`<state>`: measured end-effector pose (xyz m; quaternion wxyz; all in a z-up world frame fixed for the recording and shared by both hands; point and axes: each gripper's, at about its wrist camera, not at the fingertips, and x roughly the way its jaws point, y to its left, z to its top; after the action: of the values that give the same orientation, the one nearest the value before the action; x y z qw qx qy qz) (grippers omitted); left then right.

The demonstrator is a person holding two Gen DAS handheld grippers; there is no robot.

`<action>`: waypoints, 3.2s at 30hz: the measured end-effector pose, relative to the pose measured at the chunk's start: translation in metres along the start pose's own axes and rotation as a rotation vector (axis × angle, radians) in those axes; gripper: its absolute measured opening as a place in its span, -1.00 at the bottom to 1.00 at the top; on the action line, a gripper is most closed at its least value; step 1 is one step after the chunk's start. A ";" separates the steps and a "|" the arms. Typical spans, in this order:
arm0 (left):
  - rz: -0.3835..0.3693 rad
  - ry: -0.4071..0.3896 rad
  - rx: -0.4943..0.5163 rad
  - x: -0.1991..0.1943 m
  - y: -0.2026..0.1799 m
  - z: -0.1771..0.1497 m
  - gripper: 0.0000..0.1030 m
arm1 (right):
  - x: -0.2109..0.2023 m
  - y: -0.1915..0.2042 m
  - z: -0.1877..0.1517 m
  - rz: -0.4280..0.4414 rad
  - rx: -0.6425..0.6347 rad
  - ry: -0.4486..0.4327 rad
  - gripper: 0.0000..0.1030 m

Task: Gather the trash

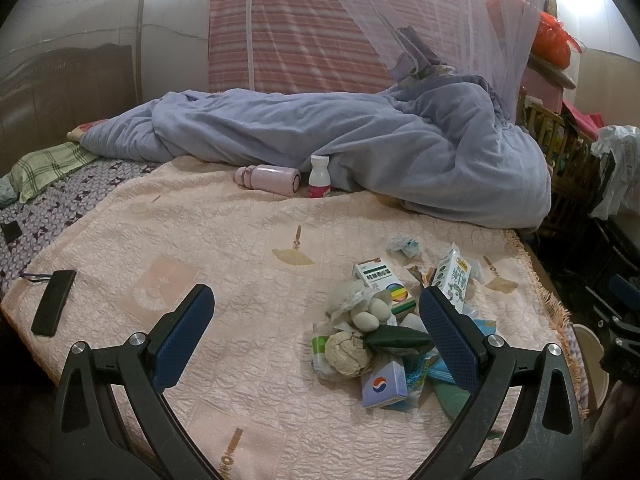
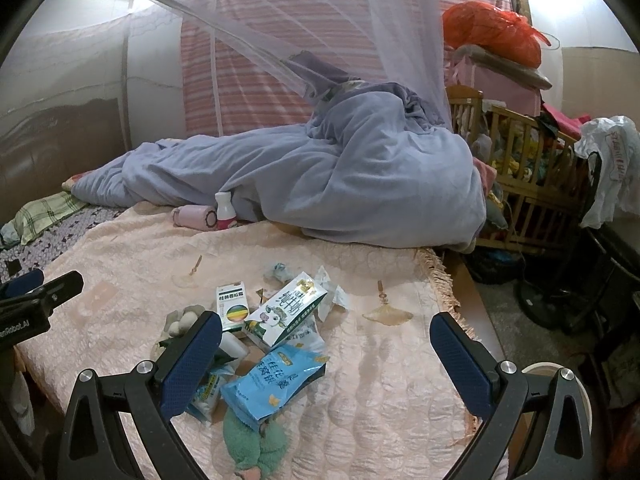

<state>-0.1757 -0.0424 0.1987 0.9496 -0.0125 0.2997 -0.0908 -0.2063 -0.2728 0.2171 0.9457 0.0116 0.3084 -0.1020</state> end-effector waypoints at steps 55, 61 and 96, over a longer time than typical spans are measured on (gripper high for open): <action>-0.213 0.499 0.077 0.148 0.000 -0.051 0.19 | 0.091 0.024 -0.098 0.375 0.022 0.426 0.71; -0.255 0.546 0.023 0.161 -0.003 -0.056 -0.59 | 0.113 0.031 -0.107 0.413 0.055 0.460 0.08; -0.601 0.416 0.280 0.052 -0.220 -0.019 -0.61 | -0.022 -0.127 -0.101 0.199 0.147 0.247 0.01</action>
<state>-0.1807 -0.2673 0.1706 0.7922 0.0488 0.4536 -0.4054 -0.3078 -0.3844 0.1531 0.9025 0.1239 0.4115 -0.0281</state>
